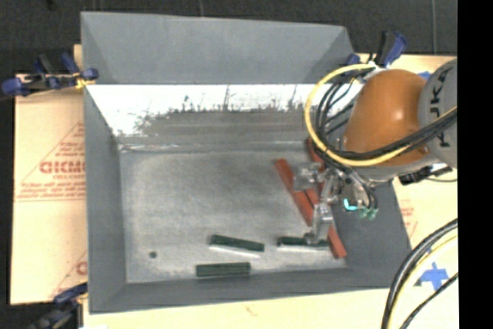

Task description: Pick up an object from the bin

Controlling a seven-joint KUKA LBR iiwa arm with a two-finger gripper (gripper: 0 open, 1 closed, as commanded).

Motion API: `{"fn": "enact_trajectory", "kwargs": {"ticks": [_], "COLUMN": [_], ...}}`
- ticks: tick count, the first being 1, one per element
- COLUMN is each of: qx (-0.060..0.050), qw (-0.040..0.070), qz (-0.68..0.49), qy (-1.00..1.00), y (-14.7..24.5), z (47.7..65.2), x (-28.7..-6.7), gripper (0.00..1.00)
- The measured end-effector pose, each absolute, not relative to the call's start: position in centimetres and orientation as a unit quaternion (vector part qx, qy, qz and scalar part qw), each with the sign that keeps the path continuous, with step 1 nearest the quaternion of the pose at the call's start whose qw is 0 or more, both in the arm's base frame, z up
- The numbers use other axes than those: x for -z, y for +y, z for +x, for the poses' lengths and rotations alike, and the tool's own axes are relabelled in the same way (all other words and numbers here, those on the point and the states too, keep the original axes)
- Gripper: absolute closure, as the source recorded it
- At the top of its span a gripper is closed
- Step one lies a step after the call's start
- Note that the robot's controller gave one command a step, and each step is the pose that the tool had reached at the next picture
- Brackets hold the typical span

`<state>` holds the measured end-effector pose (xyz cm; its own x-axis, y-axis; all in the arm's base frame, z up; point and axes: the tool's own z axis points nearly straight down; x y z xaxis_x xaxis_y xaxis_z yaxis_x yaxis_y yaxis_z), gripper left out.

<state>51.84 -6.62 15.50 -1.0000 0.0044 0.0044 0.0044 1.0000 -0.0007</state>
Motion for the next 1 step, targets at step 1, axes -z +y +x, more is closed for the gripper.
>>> {"fn": "enact_trajectory", "kwargs": {"ticks": [1], "qx": [-0.001], "qw": [-0.002], "qz": [-0.001], "qy": [-1.0], "y": [-6.61], "z": [52.04], "x": [-15.9], "gripper": [0.0]}}
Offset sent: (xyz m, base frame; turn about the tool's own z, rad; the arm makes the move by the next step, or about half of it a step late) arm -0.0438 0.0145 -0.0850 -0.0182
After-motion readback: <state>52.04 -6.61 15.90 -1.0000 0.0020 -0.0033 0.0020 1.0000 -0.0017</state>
